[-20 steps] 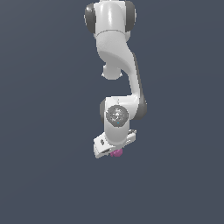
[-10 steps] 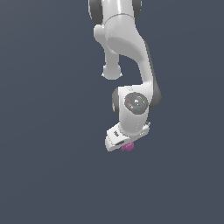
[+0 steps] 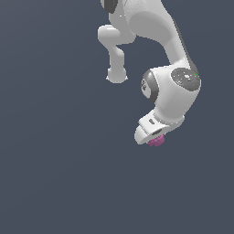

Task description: Pick up the object and move it to a goal position.

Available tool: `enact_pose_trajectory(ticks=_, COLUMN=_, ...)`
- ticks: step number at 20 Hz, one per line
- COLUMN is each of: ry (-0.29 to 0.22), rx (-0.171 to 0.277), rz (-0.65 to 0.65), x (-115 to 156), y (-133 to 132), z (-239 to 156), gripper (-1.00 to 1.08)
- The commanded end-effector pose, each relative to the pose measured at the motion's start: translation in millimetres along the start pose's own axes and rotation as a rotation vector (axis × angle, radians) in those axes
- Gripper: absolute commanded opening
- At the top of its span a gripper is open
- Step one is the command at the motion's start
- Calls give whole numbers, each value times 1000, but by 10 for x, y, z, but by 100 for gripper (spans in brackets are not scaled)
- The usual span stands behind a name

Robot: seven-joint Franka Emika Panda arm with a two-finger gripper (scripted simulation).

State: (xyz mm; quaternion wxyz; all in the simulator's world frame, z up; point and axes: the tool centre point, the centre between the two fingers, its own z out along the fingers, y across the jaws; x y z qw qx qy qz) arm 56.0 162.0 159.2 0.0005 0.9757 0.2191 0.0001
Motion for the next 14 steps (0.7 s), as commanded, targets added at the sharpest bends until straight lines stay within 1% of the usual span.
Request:
enact_pose_trajectory(ticks=1, ry=0, rx=0, rz=1, x=40, y=-230, z=-175, gripper=-100)
enact_pose_trajectory(ticks=4, ry=0, rx=0, rz=1, x=96, y=-483, z=-371, gripper=-100)
enact_pose_trajectory(ticks=7, ry=0, rx=0, rz=1, x=142, y=-669, z=-512, gripper=-100)
enact_pose_trajectory(ticks=10, ry=0, rx=1, rz=1, x=175, y=-774, z=-596, gripper=-100)
enact_pose_trajectory(ticks=14, ry=0, rx=1, rz=1, x=192, y=-821, z=-631, gripper=-100)
